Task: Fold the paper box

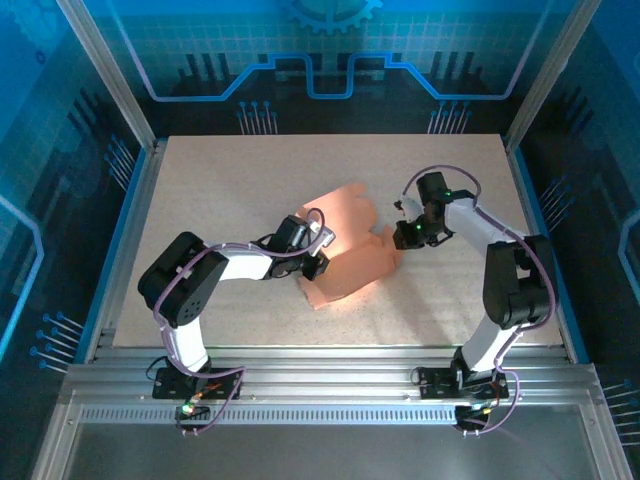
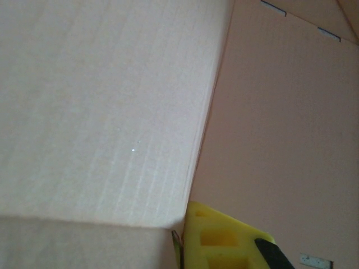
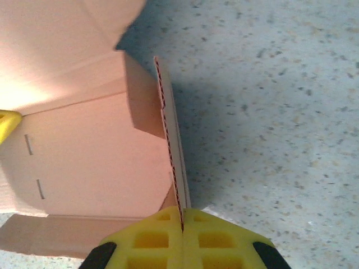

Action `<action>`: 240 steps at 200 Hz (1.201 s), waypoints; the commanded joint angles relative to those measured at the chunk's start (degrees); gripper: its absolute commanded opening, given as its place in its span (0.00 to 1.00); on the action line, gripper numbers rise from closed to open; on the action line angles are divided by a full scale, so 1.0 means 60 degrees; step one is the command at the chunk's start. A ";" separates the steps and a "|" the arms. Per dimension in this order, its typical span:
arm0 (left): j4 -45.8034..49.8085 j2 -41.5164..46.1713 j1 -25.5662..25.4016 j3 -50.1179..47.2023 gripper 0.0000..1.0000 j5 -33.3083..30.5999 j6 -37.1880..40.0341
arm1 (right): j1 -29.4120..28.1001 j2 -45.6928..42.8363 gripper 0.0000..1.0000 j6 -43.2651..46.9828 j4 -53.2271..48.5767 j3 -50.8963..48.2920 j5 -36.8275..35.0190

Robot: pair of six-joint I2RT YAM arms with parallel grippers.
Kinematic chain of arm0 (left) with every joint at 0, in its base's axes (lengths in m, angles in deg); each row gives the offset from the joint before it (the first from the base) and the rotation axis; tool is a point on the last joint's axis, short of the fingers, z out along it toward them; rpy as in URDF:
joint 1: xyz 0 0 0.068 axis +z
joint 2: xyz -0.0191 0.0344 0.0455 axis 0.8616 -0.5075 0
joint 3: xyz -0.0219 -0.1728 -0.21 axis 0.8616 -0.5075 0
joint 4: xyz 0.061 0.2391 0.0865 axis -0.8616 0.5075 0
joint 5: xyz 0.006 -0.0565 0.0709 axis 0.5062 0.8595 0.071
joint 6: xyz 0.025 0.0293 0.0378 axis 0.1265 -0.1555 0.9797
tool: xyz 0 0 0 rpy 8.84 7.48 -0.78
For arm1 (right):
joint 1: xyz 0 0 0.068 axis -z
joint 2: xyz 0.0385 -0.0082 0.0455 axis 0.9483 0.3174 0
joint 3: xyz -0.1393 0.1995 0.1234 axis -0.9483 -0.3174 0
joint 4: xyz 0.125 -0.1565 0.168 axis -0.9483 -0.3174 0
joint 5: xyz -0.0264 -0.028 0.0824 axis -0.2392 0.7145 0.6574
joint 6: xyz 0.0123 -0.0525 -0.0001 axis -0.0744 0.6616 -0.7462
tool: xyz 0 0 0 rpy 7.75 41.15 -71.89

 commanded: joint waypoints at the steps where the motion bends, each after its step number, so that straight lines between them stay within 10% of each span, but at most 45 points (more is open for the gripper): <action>1: 0.1061 -0.0382 -0.0059 0.0089 0.04 0.0045 -0.0010 | -0.0494 -0.0084 0.03 -0.0450 0.0002 -0.0067 0.0059; 116: 0.1116 -0.0464 -0.0056 0.0107 0.04 0.0058 -0.0003 | -0.1357 0.0043 0.33 -0.0745 0.0000 0.0090 -0.1109; 240: 0.1114 -0.0603 -0.0063 0.0152 0.04 0.0101 -0.0019 | -0.0450 -0.0116 0.48 -0.1506 0.1238 -0.0391 0.1662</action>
